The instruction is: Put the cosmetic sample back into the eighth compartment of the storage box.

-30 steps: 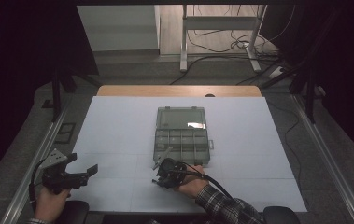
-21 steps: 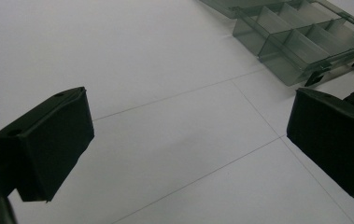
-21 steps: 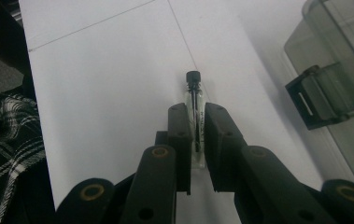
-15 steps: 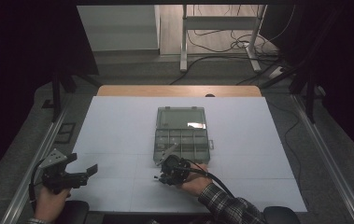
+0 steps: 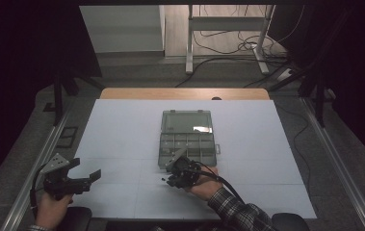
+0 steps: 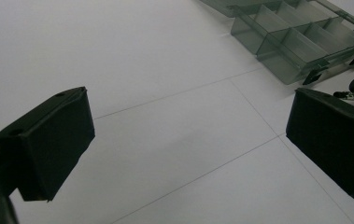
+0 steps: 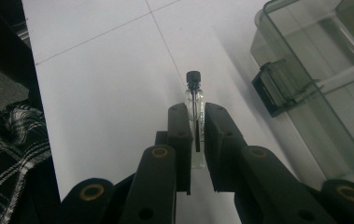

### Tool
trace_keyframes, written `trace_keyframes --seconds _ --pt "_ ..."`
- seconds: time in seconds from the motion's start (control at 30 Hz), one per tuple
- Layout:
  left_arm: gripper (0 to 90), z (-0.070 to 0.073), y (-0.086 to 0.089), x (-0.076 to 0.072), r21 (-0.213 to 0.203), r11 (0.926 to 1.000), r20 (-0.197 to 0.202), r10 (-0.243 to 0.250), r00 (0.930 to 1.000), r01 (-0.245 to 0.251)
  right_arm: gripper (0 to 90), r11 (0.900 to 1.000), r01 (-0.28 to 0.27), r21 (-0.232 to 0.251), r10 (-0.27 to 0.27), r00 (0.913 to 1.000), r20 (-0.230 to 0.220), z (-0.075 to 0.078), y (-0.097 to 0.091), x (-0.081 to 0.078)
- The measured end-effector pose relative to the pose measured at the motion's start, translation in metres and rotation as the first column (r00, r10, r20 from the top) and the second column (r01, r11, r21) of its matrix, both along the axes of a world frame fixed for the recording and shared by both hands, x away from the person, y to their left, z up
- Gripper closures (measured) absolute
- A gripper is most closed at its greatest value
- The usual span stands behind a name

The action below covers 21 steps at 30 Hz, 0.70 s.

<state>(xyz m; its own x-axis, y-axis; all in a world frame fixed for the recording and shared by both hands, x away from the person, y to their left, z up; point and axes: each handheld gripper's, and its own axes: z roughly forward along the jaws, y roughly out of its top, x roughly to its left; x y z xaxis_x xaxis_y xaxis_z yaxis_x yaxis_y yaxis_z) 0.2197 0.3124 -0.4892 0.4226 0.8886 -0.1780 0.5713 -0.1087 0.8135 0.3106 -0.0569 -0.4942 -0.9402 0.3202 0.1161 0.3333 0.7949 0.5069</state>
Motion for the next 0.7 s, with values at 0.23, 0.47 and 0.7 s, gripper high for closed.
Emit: trace_keyframes --seconds 0.23,0.47,0.7 --pt "1.5 0.000 0.000 0.000 -0.005 0.9998 0.007 -0.019 0.9998 0.019 80.9 0.9999 0.013 0.011 -0.013 0.9999 0.004 0.004 -0.004 0.001" --pt "1.1 0.000 0.001 0.000 -0.013 0.9997 0.006 -0.021 0.9998 0.021 80.9 0.9994 0.026 0.024 -0.027 0.9996 0.009 0.009 -0.010 0.004" --pt "0.5 0.001 -0.001 0.000 -0.007 0.9998 0.003 -0.017 0.9999 0.017 80.8 0.9984 0.042 0.037 -0.042 0.9990 0.012 0.014 -0.016 0.007"
